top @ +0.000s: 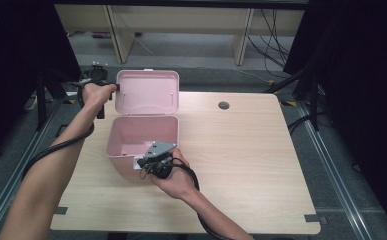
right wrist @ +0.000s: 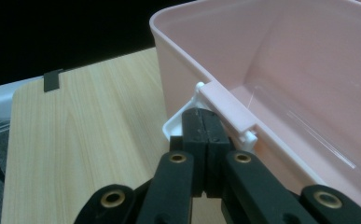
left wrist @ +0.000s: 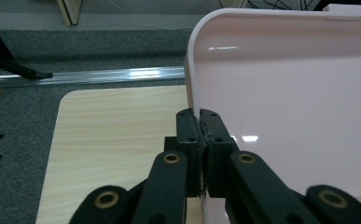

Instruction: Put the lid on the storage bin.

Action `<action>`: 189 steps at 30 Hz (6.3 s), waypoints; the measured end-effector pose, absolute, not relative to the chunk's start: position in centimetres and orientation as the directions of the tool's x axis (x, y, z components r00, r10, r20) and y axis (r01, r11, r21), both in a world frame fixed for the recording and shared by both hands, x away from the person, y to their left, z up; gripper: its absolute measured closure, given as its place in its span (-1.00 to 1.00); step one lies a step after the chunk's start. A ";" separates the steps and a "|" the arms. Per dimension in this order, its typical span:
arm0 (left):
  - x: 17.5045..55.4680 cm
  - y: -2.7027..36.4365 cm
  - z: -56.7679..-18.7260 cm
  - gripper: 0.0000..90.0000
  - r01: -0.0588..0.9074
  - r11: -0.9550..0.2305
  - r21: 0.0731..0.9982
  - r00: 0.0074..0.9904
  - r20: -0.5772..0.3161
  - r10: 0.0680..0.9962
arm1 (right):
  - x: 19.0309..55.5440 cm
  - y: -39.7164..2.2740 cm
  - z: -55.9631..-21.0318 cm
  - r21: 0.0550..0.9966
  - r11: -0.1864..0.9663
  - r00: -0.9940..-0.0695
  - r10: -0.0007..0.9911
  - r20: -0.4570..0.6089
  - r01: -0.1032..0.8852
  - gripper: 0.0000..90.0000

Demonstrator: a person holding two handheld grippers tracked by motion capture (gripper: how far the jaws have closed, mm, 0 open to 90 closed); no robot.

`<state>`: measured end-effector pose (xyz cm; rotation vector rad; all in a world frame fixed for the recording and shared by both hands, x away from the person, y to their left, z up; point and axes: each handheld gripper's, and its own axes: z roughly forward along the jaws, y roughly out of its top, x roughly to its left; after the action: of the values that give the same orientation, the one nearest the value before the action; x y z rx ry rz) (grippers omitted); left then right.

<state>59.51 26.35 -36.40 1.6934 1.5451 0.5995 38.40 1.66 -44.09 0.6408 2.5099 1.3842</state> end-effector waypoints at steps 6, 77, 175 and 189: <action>58.9 26.6 -35.9 0.96 0.606 0.016 0.795 0.173 -0.151 0.973 | 38.4 1.7 -44.1 0.841 0.468 -0.886 0.463 0.028 0.272 1.00; 53.1 26.8 -34.4 0.97 0.435 -0.005 0.901 0.236 -0.109 0.966 | 38.6 1.9 -44.1 0.846 0.459 -0.884 0.467 0.031 0.271 1.00; 46.0 26.7 -36.2 0.96 0.262 -0.096 0.960 0.266 0.023 0.964 | 38.7 1.9 -44.2 0.849 0.464 -0.889 0.457 0.017 0.255 1.00; 45.1 26.6 -36.6 0.96 0.247 -0.111 0.963 0.264 0.043 0.964 | 38.8 1.9 -44.2 0.850 0.462 -0.893 0.450 0.019 0.251 1.00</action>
<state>45.09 26.59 -36.63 1.5695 1.1570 0.9329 38.76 1.87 -44.21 0.6094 2.5017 1.4018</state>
